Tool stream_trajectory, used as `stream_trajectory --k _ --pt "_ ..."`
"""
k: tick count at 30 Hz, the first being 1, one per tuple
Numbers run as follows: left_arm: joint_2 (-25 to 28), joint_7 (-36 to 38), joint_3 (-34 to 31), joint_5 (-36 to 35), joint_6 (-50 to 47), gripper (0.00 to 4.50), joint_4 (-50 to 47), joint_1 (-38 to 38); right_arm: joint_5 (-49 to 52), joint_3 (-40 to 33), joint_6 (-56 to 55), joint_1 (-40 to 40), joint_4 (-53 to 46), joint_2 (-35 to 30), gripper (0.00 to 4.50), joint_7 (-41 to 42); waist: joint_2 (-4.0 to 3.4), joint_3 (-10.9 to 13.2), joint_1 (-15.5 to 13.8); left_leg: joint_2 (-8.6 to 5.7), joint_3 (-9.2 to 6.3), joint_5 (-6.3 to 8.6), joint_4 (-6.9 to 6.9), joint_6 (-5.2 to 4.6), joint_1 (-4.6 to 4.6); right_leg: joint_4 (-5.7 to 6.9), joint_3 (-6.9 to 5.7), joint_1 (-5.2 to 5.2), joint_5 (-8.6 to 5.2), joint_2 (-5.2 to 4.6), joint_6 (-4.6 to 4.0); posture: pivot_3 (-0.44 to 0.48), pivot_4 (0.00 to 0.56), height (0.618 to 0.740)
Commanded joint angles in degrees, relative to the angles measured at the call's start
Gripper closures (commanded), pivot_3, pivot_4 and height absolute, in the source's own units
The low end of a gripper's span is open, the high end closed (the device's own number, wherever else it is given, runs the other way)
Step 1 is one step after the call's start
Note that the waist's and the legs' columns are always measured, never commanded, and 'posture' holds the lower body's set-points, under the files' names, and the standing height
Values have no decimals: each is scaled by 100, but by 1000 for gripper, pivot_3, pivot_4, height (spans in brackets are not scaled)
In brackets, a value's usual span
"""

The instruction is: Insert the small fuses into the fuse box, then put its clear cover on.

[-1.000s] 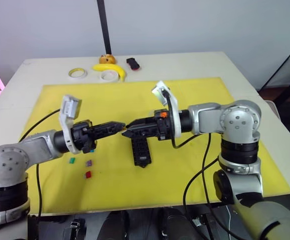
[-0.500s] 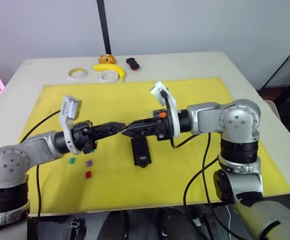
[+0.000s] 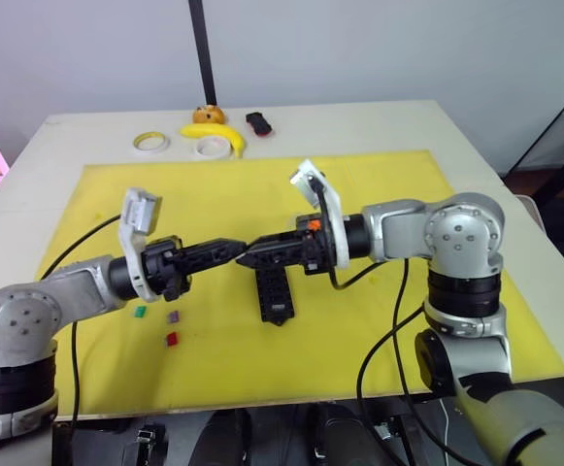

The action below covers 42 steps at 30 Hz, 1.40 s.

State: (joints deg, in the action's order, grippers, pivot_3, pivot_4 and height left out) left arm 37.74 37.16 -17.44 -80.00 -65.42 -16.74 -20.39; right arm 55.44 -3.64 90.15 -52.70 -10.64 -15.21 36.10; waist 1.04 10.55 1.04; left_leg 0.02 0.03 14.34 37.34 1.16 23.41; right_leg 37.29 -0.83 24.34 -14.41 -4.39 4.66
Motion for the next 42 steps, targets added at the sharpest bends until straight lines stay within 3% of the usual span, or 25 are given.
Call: stream_trajectory --k 1,3,13,17,23,27,30,34,40,42 --pt "77 29 -6 -50 103 4500 -157 -5 176 -68 -106 -196 -118 9 3858 53 0 0 -2 0 0 0 0 0 0 -1 0 0 0 0 0 0 150 740" --pt "82 19 -7 -57 119 4500 -165 4 186 -61 -107 -193 -129 12 4460 56 0 0 -2 1 0 0 -2 0 0 -4 0 0 0 0 0 0 150 740" --pt "288 147 70 149 199 4500 -281 137 159 17 -110 -246 -154 -52 4460 83 -1 1 4 2 0 0 -6 0 0 -6 0 0 0 1 0 0 150 740" --pt "781 484 68 701 421 3057 -359 128 -67 527 -319 -393 -310 -549 4500 341 -1 3 3 1 0 0 -9 0 0 -9 0 1 -1 1 -1 0 150 740" --pt "1669 1361 -36 1483 911 44 -243 87 -1036 2103 -1755 -636 -629 -1974 4500 1601 2 8 -7 -5 0 0 -16 0 3 -24 -1 3 -6 2 -1 0 150 740" --pt "2313 2207 436 2556 1639 44 -669 620 -1952 2958 -2866 -950 -409 -2485 4500 2421 -1 13 33 -4 11 1 -28 0 5 -31 2 12 -10 -1 6 0 150 740" --pt "2423 2433 816 3272 2231 44 -864 926 -2644 3433 -3626 -1200 -63 -2563 4500 2854 -7 19 14 -2 16 1 -32 0 5 -30 4 17 -11 -1 5 0 150 740" --pt "2293 2408 1283 4025 2778 44 -1073 1110 -3218 3801 -4188 -1431 194 -2543 4500 3405 -6 21 -6 10 15 1 -28 0 6 -28 4 18 -18 0 -10 0 150 740" --pt "1915 2188 1548 4360 2952 44 -1305 1205 -3283 3752 -3898 -1462 -50 -2418 4500 3658 1 26 -27 6 16 1 -25 0 12 -29 5 18 -9 -13 6 0 150 740" --pt "1818 2115 1642 4481 2997 44 -1327 1218 -3618 4047 -4206 -1403 -248 -2524 4500 3824 -1 27 -27 6 15 1 -25 0 12 -28 4 18 -9 -14 6 0 150 740"
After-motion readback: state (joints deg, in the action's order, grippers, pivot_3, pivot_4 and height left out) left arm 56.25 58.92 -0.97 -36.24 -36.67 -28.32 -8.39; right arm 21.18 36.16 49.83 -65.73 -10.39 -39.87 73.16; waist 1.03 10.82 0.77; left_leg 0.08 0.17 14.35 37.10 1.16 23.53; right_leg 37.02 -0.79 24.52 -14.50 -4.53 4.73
